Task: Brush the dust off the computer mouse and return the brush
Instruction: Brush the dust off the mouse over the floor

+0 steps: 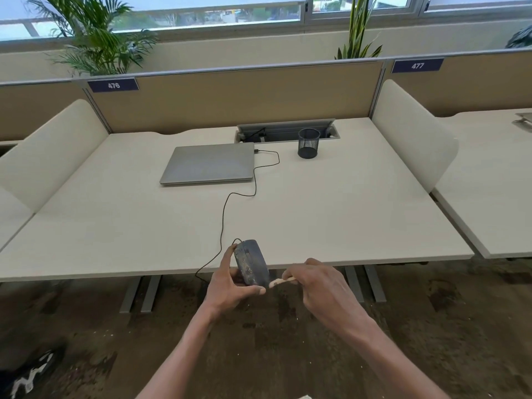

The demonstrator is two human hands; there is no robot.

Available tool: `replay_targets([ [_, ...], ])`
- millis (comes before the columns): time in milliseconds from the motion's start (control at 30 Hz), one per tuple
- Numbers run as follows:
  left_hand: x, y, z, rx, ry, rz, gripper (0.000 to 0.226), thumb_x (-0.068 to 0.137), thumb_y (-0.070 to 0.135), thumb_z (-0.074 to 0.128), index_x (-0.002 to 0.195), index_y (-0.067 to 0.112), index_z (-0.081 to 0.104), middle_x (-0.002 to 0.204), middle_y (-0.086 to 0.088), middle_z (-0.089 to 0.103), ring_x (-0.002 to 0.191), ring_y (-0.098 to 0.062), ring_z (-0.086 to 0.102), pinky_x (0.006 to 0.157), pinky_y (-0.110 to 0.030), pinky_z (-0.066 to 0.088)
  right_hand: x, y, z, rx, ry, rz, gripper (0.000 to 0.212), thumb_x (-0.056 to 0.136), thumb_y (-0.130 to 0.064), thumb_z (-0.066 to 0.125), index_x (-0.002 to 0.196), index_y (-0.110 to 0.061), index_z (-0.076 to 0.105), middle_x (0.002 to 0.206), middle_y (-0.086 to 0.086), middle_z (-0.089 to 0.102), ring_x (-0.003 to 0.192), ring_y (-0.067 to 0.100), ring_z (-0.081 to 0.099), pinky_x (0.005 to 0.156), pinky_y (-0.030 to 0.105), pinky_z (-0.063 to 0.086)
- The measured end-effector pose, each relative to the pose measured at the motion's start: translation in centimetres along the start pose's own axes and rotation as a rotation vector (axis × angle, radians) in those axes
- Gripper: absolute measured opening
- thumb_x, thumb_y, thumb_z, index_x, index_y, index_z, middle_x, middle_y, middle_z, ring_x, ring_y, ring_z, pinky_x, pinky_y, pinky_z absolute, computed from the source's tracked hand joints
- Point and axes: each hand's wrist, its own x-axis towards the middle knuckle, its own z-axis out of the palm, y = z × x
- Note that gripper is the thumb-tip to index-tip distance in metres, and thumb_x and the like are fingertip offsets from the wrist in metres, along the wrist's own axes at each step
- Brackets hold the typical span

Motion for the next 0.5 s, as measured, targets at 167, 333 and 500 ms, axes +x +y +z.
replay_targets([
  [167,-0.1,-0.1,0.0,-0.024,0.0,-0.007,0.133,0.049,0.053,0.095,0.152,0.043,0.011,0.114,-0.001,0.07,0.09,-0.012,0.071,0.089,-0.022,0.056,1.4,-0.1,-0.5,0.081,0.13,0.035,0.03,0.096,0.0,0.056,0.115,-0.02,0.068,0.091,0.001,0.07,0.081,0.014,0.063,0.07,0.029,0.054],
  [333,-0.4,-0.1,-0.1,-0.018,0.004,-0.01,0.134,0.045,0.06,0.092,0.151,0.047,0.011,0.118,-0.008,0.07,0.096,-0.017,0.072,0.094,-0.037,0.057,1.6,0.1,0.0,0.215,0.102,0.059,0.029,0.099,-0.004,0.054,0.119,-0.02,0.067,0.099,-0.001,0.07,0.09,0.012,0.064,0.078,0.022,0.053],
  [500,-0.8,-0.3,-0.4,-0.003,0.022,-0.016,0.136,0.043,0.063,0.091,0.152,0.046,0.011,0.129,-0.01,0.065,0.106,-0.023,0.068,0.099,-0.043,0.054,0.2,1.0,0.5,0.24,0.015,0.102,0.031,0.098,-0.003,0.049,0.108,-0.025,0.068,0.084,-0.009,0.059,0.077,0.005,0.054,0.067,0.02,0.043],
])
